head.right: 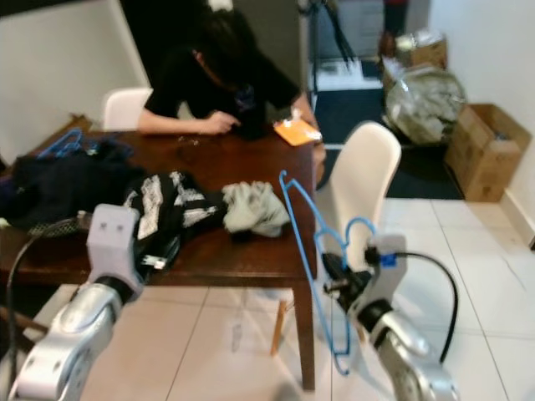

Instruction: Hang hanger

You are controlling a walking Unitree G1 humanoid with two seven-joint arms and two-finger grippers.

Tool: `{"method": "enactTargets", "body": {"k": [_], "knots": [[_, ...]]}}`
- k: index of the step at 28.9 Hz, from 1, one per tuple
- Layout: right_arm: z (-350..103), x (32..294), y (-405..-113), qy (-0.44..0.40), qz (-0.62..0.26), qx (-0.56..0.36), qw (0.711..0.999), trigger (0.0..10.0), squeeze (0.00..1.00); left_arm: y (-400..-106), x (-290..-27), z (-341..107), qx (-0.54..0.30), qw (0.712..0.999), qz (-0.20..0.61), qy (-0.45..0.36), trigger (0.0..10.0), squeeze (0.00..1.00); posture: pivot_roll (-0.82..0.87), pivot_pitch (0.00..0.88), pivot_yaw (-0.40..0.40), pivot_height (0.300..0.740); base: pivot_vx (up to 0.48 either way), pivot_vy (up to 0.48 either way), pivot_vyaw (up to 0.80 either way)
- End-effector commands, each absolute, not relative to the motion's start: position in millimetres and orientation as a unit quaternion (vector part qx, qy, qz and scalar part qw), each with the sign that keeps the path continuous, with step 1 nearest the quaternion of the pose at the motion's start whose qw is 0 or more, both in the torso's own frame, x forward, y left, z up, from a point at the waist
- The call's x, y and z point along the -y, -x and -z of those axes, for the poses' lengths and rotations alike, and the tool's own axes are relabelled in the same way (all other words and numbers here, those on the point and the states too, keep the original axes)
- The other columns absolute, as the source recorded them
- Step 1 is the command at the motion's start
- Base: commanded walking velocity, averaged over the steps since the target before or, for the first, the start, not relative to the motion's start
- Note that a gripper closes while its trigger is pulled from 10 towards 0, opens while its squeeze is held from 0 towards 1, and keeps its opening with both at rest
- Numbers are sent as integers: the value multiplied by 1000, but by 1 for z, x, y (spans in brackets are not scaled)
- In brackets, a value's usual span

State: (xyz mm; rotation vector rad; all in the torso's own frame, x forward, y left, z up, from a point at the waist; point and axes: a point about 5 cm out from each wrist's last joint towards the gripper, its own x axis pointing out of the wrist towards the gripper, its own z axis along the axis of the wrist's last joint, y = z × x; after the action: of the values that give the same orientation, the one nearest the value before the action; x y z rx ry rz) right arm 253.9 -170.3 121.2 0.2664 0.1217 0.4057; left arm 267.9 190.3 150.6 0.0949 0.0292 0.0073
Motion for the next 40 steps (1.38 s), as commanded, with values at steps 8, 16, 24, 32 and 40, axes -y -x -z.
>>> {"method": "enactTargets", "body": {"k": [8,16,24,32,40], "knots": [[-125,170,-255,-155,-203,-46,966,10000,0,-269,-195,-163,27,998,4,-48,10000,0,-14,0,69,740,75,0,377],[-127,172,-253,-209,-217,-35,953,10000,0,-273,-196,-175,52,998,5,-48,10000,0,-12,0,69,740,353,0,0],[-129,172,-251,-255,-244,-31,935,10000,0,-275,-199,-185,71,996,3,-50,10000,0,-11,0,68,740,369,0,0],[-129,171,-252,-260,-252,-30,932,10000,0,-277,-199,-189,81,995,3,-51,10000,0,-8,0,68,740,376,0,0],[-129,172,-252,-264,-254,-32,930,10000,0,-278,-198,-191,85,995,5,-50,10000,0,-6,0,68,740,379,0,0]]}}
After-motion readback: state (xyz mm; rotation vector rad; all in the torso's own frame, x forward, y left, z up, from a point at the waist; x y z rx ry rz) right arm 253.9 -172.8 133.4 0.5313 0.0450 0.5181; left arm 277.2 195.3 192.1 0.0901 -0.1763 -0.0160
